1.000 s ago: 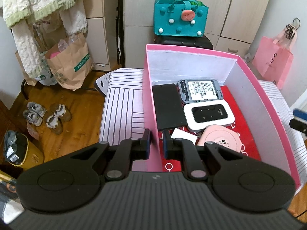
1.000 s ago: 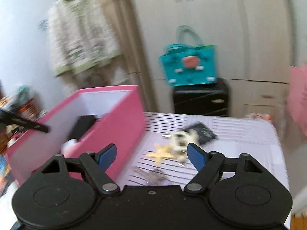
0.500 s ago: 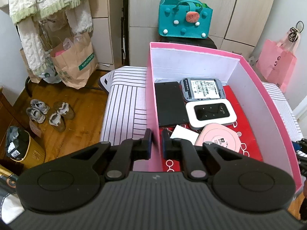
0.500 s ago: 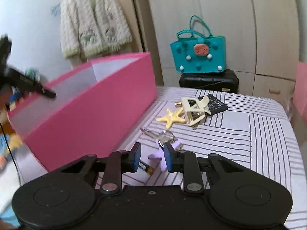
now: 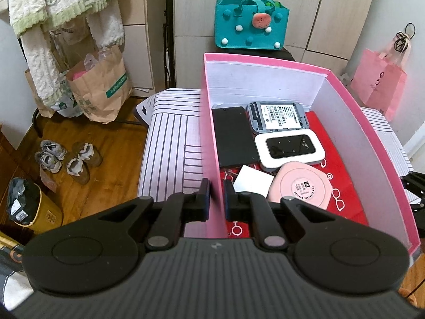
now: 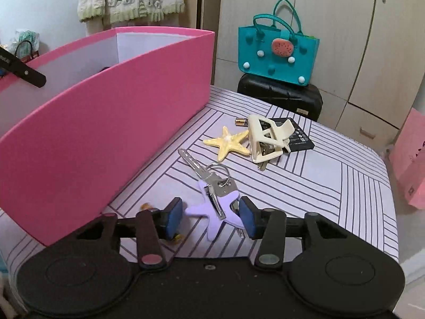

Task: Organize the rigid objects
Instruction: 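Grasp the purple star keychain with the right gripper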

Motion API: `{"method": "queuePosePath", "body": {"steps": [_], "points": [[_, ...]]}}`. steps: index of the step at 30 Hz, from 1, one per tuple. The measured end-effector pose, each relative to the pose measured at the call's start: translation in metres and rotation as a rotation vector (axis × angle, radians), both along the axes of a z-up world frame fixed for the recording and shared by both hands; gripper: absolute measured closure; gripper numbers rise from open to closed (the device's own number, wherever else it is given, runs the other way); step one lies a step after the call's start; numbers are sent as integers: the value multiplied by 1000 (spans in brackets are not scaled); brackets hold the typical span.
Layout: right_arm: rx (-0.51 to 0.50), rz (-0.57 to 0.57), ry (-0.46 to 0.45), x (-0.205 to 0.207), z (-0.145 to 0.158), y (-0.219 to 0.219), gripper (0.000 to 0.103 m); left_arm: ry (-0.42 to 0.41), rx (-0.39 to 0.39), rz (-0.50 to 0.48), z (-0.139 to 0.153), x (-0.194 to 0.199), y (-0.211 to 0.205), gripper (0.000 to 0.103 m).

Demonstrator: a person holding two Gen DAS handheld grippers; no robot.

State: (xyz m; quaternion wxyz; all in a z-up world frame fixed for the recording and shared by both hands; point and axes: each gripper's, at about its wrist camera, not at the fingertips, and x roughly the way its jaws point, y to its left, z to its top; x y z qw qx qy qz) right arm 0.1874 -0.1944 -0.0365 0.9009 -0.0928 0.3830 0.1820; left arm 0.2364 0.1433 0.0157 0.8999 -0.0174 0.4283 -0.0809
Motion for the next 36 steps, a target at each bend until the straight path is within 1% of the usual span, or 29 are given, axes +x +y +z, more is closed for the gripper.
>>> {"method": "queuePosePath", "body": {"steps": [1, 3, 4, 5, 6, 7, 8, 9, 11, 13, 14, 16, 18, 19, 20, 22, 23, 26, 27, 29, 31, 33, 36], "points": [[11, -11, -1, 0, 1, -2, 56, -2, 1, -2, 0, 0, 0, 93], [56, -17, -36, -3, 6, -7, 56, -5, 3, -9, 0, 0, 0, 93], [79, 2, -46, -5, 10, -9, 57, -7, 5, -13, 0, -1, 0, 93], [91, 10, -43, -5, 12, -9, 62, -10, 10, -18, -1, -1, 0, 93], [102, 10, -44, -4, 16, -10, 85, -11, 11, -20, 0, -1, -1, 93], [131, 18, -28, -2, 20, -12, 102, -12, 11, -21, 0, -1, -1, 93], [164, 21, -2, 1, 21, -15, 102, -13, 9, -22, 0, -1, -1, 93], [197, -2, 19, 5, 22, -19, 102, -14, 5, -21, 0, -1, 0, 93], [206, -19, 43, 10, 20, -22, 102, -16, 5, -22, 0, -2, 0, 93], [193, -32, 29, 9, 18, -25, 102, -16, 1, -23, 0, -2, 1, 93], [184, -31, 29, 9, 17, -25, 101, -17, 0, -24, -1, -2, 1, 93], [194, -41, 33, 6, 17, -29, 93, -18, 0, -23, -1, -2, 2, 93], [205, -53, 43, 2, 17, -33, 93, -17, -1, -24, -1, -2, 2, 93], [217, -54, 53, 1, 17, -35, 86, -18, 0, -24, -1, -2, 2, 93], [226, -52, 64, 1, 16, -36, 83, -18, 0, -24, -1, -2, 2, 93], [228, -44, 81, 1, 14, -37, 67, -19, -2, -25, -1, -2, 2, 93], [216, -41, 82, 1, 12, -37, 64, -19, 0, -24, -1, -2, 2, 93], [170, -41, 71, 2, 6, -32, 51, -21, 1, -24, -1, -3, 2, 93], [168, -45, 75, 2, 3, -31, 44, -21, 1, -25, -1, -3, 2, 93], [172, -46, 88, 5, -3, -30, 41, -20, -1, -23, -1, -3, 2, 93], [172, -47, 59, 4, -6, -26, 35, -21, -7, -23, 0, -2, 2, 92], [172, -64, 30, 0, -9, -21, 31, -21, -4, -26, 0, -2, 2, 92], [122, -58, -22, -3, -13, -11, 30, -21, -1, -30, 1, -2, 2, 92]]}}
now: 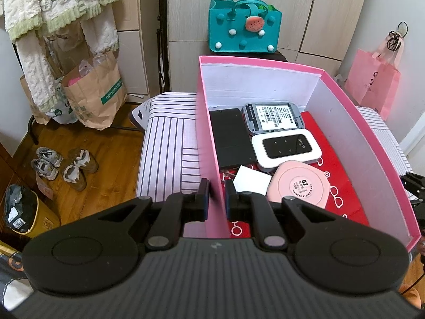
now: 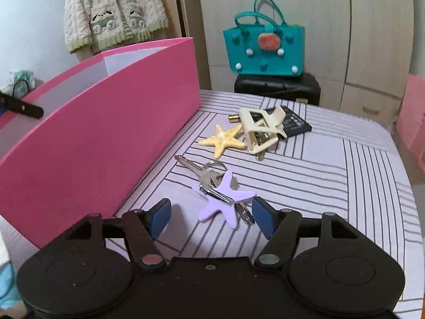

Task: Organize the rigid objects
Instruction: 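Grasp the purple star keychain with the right gripper, then carry the purple star keychain into the pink box and release it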

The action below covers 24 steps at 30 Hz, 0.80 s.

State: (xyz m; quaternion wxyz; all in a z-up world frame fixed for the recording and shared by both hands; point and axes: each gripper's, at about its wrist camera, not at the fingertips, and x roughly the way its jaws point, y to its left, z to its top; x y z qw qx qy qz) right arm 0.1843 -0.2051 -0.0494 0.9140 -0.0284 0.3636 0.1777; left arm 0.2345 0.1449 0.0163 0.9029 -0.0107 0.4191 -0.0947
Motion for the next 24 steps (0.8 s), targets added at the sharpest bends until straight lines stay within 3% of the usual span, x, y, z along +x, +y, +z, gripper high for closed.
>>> {"method": "queuePosePath", "body": {"steps": [6, 9, 15, 24], "points": [[40, -58, -22, 3, 0, -5, 28, -3, 4, -11, -1, 1, -2, 92], [79, -104, -33, 3, 3, -11, 43, -4, 3, -17, -2, 1, -1, 92], [55, -92, -84, -5, 19, -8, 43, -8, 3, -25, -3, 0, -1, 91], [173, 6, -103, -15, 80, -2, 43, -12, 1, -28, -3, 0, -1, 91]]}}
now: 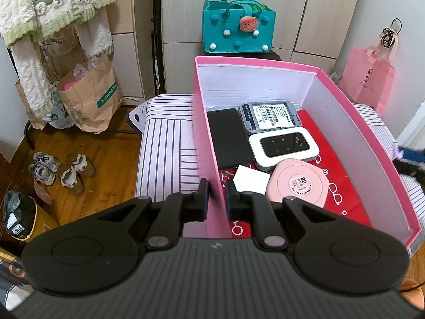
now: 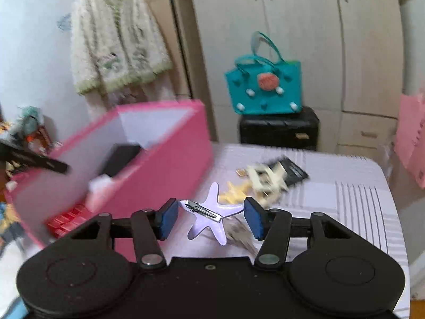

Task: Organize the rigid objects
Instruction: 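Carry the purple star keychain into the pink box and release it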

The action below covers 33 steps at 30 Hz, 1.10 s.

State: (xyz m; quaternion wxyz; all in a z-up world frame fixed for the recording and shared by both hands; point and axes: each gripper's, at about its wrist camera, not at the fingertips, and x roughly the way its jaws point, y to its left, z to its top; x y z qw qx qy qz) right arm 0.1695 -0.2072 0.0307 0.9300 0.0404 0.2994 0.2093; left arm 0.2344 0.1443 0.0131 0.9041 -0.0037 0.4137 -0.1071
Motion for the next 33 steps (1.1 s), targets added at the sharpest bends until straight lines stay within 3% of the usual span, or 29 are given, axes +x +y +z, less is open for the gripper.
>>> {"method": "queuePosePath", "body": {"steps": [6, 10, 18, 21, 24, 27, 31, 33], "points": [[27, 173, -25, 3, 43, 33, 43, 1, 7, -8, 0, 0, 0, 91], [-88, 270, -41, 17, 50, 70, 43, 5, 3, -12, 1, 1, 1, 91], [-375, 383, 8, 42, 21, 125, 43, -7, -20, -29, -1, 0, 5, 90], [-411, 379, 12, 43, 13, 131, 43, -5, -19, -38, -1, 1, 5, 90], [-340, 330, 38, 52, 10, 123, 43, -9, -14, -42, -1, 0, 5, 90], [-206, 289, 50, 53, 20, 107, 39, -7, -22, -40, -1, 0, 5, 90], [-24, 225, -3, 40, 36, 75, 36, -8, -31, -40, -1, -1, 6, 89], [12, 198, -16, 32, 41, 61, 36, -9, -31, -40, -1, -1, 6, 89]]}}
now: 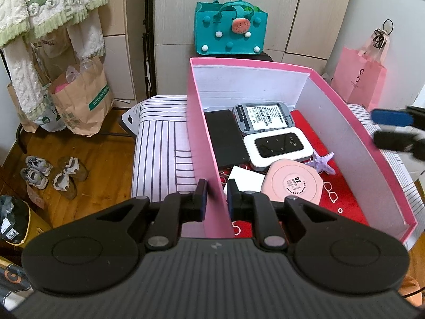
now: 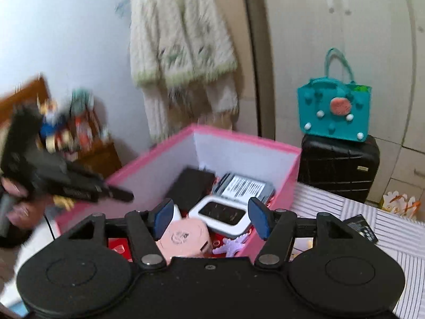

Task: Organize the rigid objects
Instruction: 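Carry the purple star keychain into the pink box and release it, then grasp the AA battery on the bed with the right gripper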

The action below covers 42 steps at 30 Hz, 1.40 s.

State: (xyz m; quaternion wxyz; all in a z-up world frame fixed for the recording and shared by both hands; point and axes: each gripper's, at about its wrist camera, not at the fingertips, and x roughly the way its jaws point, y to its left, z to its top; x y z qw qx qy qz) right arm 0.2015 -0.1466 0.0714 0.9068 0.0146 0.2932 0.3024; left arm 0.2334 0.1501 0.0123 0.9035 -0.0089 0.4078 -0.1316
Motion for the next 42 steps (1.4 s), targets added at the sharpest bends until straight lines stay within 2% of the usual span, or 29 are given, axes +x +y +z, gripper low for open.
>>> {"method": "queuePosePath", "body": {"steps": [5, 9, 13, 17, 19, 21, 26, 34, 38, 41, 42], "points": [[21, -49, 62, -15, -4, -37, 36, -2, -6, 0, 0, -1, 1, 89], [19, -102, 132, -27, -25, -61, 40, -3, -15, -3, 0, -1, 4, 89], [58, -158, 197, -46, -64, -72, 43, -12, -42, -4, -2, -2, 9, 88], [158, -260, 222, -74, -108, -70, 43, -7, -57, 4, -3, -2, 11, 87], [180, -310, 205, -86, -123, -64, 43, -8, -55, 7, -3, -2, 10, 87], [173, -340, 146, -95, -127, -59, 43, -10, -54, 8, -3, -2, 11, 87], [174, -330, 135, -94, -129, -59, 43, 0, -75, 0, -3, -1, 13, 86], [71, -343, 91, -97, -126, -40, 43, -14, -86, -6, -5, -2, 16, 85], [54, -362, 70, -99, -128, -36, 43, -11, -108, -13, -6, -1, 20, 84], [-2, -364, 32, -99, -129, -30, 49, -12, -113, -15, -6, 0, 21, 84], [-25, -370, 19, -100, -129, -27, 55, -12, -115, -13, -7, 1, 22, 84]]}}
